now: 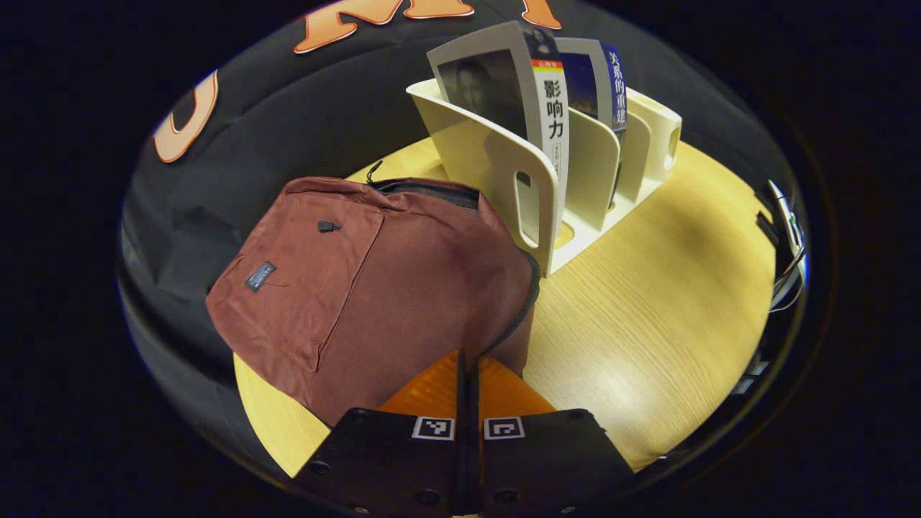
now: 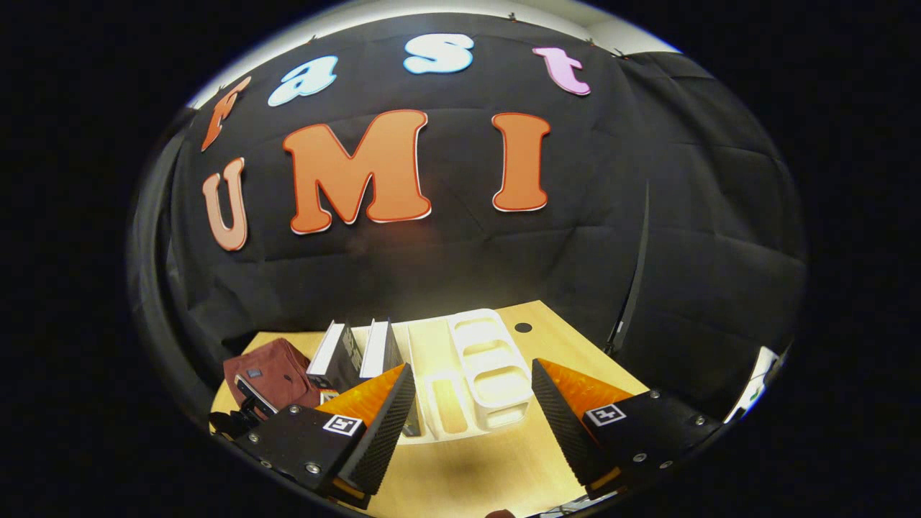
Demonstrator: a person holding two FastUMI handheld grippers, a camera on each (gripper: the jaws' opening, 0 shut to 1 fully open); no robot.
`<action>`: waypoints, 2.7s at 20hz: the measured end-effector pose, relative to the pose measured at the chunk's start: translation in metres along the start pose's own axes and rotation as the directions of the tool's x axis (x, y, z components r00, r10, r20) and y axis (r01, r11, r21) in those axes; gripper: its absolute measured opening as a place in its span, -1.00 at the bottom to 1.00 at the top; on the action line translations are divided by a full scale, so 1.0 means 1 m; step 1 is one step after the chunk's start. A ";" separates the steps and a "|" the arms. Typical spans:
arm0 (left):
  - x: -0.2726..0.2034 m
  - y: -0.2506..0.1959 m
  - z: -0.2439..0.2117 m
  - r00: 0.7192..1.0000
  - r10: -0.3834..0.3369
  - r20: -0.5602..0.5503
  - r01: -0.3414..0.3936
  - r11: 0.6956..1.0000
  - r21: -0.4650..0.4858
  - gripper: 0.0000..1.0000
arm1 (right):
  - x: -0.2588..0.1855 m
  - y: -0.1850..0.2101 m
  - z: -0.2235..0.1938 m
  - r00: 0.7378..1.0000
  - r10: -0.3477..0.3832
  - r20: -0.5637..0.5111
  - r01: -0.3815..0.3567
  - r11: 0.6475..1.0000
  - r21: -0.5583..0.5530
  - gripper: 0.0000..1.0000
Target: Open the schoolbag, grab two books from the bookshelf and put them into the schoolbag.
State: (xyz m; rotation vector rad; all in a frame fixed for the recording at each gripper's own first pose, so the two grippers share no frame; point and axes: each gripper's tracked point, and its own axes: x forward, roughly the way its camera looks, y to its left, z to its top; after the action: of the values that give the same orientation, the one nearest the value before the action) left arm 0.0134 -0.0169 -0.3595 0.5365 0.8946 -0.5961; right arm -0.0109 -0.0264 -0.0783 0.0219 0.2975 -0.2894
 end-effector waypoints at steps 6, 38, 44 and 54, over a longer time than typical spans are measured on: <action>-0.062 0.041 0.040 0.999 -0.012 0.037 0.010 0.998 0.054 -0.99 | -0.014 0.028 0.018 0.999 0.040 0.026 -0.041 0.998 0.046 0.92; -0.123 0.191 0.124 0.963 0.168 0.209 -0.150 0.984 -0.099 -0.99 | 0.146 0.248 -0.071 0.617 0.132 -0.776 -0.320 0.943 -0.095 0.97; -0.122 0.194 0.125 0.966 0.167 0.197 -0.154 0.985 -0.081 -0.99 | 0.160 0.248 -0.104 0.537 0.059 -0.841 -0.267 0.958 -0.104 0.95; -0.116 0.191 0.121 0.973 0.160 0.168 -0.149 0.986 -0.077 -0.99 | 0.172 0.229 -0.145 0.446 -0.033 -0.895 -0.194 0.972 -0.132 -0.21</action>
State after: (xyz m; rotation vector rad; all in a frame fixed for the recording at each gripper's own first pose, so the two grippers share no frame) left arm 0.1526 0.0696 -0.1655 0.4833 0.6976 -0.4633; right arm 0.1704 0.1542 -0.2721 -0.0306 1.4229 -0.1151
